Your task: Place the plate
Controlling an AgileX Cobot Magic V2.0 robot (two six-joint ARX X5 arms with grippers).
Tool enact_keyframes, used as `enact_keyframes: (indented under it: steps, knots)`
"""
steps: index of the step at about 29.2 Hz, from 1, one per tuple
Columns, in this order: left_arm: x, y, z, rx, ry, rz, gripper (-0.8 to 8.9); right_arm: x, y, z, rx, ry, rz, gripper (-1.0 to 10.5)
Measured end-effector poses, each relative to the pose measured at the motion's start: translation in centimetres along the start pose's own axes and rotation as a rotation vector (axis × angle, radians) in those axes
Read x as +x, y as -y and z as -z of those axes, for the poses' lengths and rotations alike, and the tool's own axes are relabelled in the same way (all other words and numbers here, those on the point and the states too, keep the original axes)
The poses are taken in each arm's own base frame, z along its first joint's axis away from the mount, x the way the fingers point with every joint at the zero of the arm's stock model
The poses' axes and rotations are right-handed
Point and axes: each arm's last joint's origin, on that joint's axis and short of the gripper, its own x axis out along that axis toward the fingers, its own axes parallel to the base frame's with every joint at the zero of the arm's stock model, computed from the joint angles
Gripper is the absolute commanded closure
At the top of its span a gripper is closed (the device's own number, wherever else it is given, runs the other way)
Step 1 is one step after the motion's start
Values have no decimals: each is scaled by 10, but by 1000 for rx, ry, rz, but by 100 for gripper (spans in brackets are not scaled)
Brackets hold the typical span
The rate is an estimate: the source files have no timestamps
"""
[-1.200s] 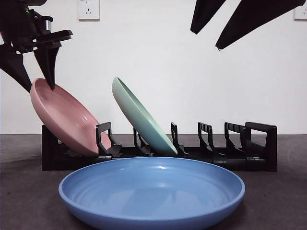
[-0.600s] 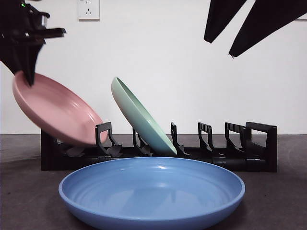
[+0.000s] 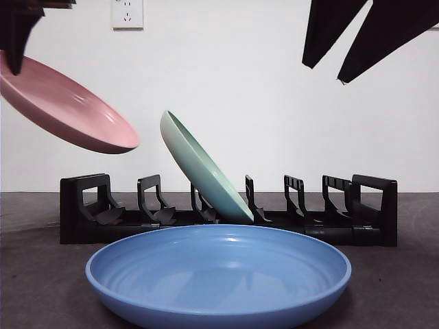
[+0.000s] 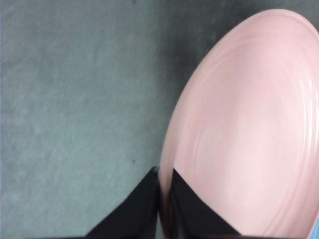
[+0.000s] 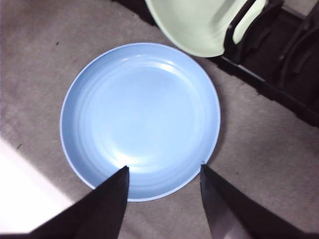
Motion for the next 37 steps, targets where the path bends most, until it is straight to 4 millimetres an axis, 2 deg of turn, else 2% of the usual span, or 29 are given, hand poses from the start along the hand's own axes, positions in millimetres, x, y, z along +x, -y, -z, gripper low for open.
enact_keyframes:
  steps: [4,7,9,13,20,24,30,33,37]
  knots:
    - [-21,-6,10,-13,47,-2,802,-8,3,1,3,46,40,721]
    - [-38,-9,29,-18,81,1,803,-16,6,2,8,94,89,721]
    - [-46,-12,45,-25,90,3,803,-21,8,2,13,129,126,721]
    - [-48,-14,78,-48,101,25,802,-31,12,4,24,190,182,721]
    - [-51,-17,149,-130,155,169,802,-46,16,7,31,260,221,721]
    - [-33,-13,182,-188,122,250,802,-51,18,8,42,292,218,721]
    - [7,2,218,-279,82,374,803,-60,19,10,54,338,200,721]
    - [23,12,228,-301,47,412,802,-66,21,12,59,360,192,721]
    - [45,30,229,-317,15,465,802,-73,22,15,66,385,179,721]
